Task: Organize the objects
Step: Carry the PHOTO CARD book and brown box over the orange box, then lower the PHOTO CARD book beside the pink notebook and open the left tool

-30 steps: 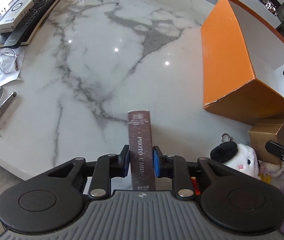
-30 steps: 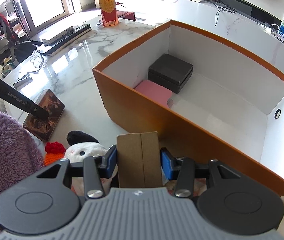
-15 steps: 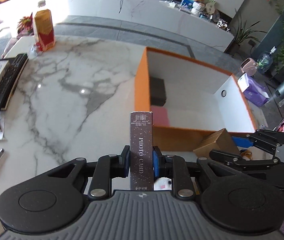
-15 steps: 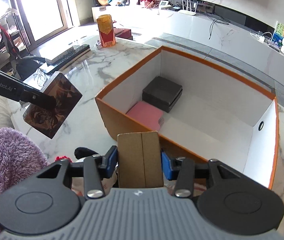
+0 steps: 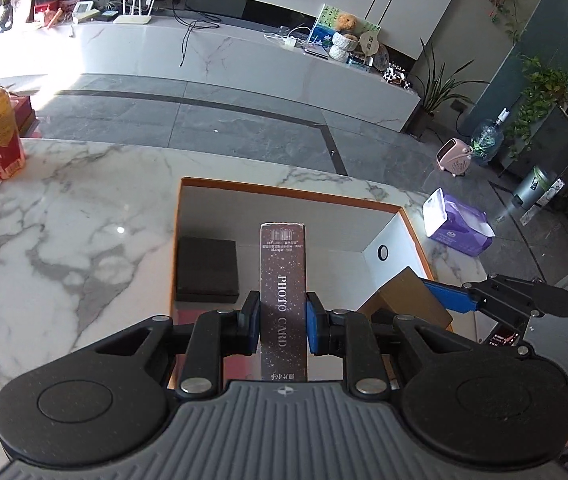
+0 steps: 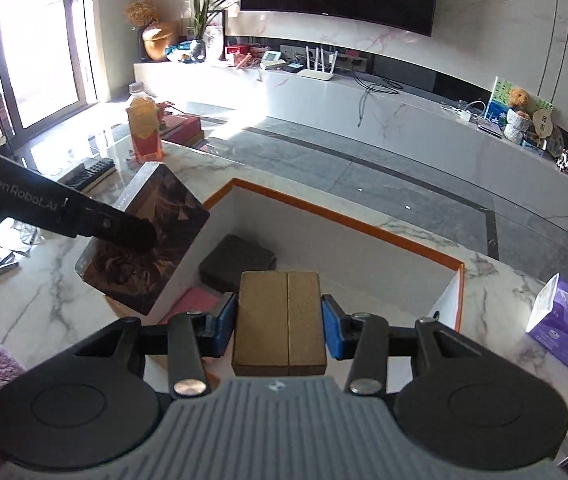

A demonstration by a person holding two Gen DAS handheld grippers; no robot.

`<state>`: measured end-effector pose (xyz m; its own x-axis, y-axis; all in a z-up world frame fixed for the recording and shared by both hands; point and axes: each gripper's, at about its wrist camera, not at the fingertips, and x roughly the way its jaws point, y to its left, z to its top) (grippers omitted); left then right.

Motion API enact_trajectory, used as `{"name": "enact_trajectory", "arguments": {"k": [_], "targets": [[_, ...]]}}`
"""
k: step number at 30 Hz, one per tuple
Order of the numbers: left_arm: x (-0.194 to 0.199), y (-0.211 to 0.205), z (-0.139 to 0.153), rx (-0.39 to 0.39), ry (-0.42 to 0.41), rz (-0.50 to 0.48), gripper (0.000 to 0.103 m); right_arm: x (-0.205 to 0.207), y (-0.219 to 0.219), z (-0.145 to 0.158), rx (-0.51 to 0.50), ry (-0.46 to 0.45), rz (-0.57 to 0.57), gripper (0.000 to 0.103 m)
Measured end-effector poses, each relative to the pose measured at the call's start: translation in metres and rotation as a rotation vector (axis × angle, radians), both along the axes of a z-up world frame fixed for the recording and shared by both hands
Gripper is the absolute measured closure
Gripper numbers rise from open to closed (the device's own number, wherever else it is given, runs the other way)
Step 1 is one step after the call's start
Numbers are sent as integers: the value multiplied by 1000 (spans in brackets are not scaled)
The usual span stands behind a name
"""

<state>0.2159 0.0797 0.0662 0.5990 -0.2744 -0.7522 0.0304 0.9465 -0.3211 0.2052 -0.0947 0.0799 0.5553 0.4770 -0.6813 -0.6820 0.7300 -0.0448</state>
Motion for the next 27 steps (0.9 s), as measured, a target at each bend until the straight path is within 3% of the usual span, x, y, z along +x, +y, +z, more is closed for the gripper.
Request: {"name": "enact_trajectory", "arguments": {"k": [6, 12, 23, 27], "targets": [[39, -14, -50, -63, 91, 26, 77, 39, -5, -23, -34, 56, -79, 56], [51, -28, -97, -114, 206, 10, 77, 57, -5, -49, -55, 127, -98, 56], [56, -37, -135, -161, 353, -13, 77, 68, -11, -78, -98, 170, -132, 56], [53, -33, -135, -156, 362, -17, 77, 69, -9, -81, -102, 174, -127, 56]]}}
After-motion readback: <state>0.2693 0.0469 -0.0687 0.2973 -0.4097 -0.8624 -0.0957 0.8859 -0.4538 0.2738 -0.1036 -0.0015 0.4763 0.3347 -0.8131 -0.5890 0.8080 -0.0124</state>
